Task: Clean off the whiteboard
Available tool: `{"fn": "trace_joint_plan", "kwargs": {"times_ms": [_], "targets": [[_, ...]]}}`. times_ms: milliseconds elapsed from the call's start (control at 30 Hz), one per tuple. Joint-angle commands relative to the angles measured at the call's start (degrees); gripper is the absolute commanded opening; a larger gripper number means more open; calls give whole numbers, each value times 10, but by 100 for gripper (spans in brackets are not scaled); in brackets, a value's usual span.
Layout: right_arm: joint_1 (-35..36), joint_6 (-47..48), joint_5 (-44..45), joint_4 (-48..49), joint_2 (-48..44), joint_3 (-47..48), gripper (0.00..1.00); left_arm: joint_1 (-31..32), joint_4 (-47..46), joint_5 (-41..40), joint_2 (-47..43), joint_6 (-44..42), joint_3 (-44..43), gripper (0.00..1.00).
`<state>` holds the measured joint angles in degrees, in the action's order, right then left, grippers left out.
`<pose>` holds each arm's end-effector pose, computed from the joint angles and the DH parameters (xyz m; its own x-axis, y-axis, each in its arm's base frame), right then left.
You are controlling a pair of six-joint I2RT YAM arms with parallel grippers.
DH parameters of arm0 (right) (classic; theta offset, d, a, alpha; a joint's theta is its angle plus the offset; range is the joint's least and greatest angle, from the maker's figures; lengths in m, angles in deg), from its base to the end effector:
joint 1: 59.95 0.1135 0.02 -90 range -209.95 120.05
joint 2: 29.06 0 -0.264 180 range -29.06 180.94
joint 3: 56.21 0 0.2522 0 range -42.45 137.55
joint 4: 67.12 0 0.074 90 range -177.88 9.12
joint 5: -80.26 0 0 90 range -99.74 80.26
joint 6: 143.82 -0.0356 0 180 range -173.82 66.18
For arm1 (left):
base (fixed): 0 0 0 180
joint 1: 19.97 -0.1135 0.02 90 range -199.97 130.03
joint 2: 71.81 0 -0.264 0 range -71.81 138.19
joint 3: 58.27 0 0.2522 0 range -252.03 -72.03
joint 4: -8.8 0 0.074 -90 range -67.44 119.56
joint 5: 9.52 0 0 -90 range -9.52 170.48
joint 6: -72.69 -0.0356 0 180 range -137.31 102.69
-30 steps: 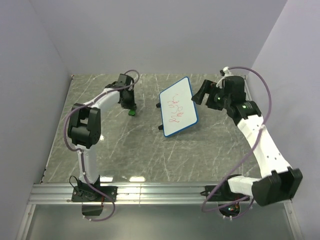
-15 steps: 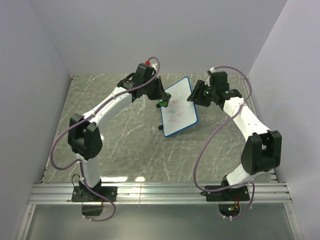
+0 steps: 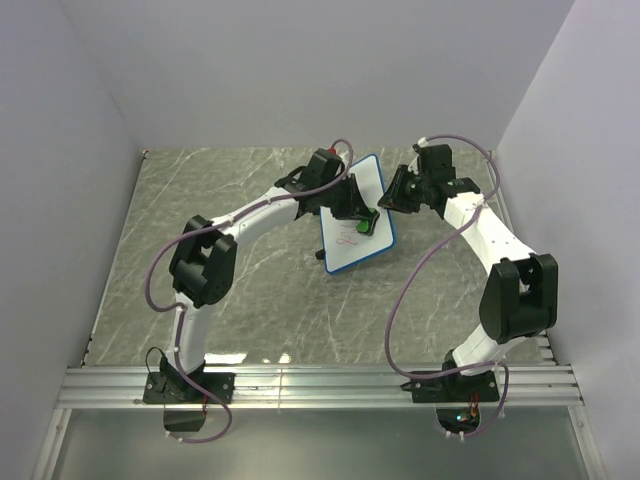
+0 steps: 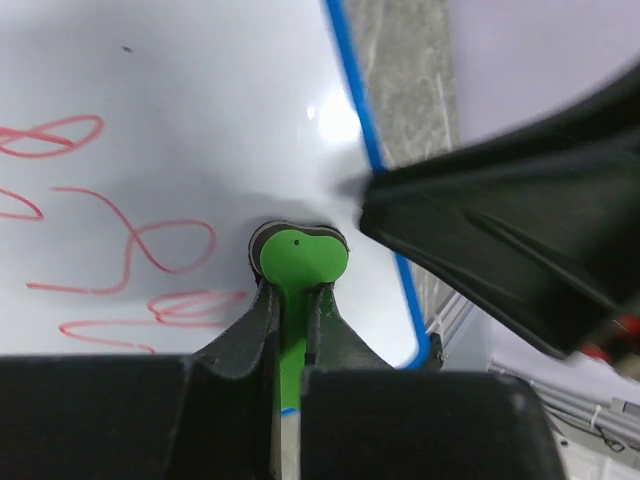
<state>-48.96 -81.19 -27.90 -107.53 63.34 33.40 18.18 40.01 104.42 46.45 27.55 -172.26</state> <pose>0.3528 0.0798 0.2912 -0.7826 0.2930 -0.5493 -0.0500 0.8499 0.5246 0.3711 -0.3099 0.2654 -0.9051 -0.1089 -0.4111 0.2624 0.6177 -0.7413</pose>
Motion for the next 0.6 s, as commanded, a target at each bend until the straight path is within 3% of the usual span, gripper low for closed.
{"fn": "trace_joint_plan", "kwargs": {"times_ms": [0, 67, 167, 333, 367, 567], "targets": [[0, 7, 0, -1, 7, 6, 29, -4, -42, 5, 14, 19, -29, 0], [-1, 5, 0, -3, 14, 9, 23, -4, -41, -2, 27, 22, -33, 0], [0, 7, -7, -8, 20, 14, 24, -4, -46, -2, 41, 22, -35, 0], [-2, 15, 14, -15, -6, 32, 36, -5, -37, -1, 52, 10, -55, 0], [-3, 19, 15, -16, -14, 38, 44, -7, -33, 0, 56, 7, -58, 0], [-12, 28, 55, -45, -28, 109, 52, -11, -29, 0, 58, 0, -57, 0]]}}
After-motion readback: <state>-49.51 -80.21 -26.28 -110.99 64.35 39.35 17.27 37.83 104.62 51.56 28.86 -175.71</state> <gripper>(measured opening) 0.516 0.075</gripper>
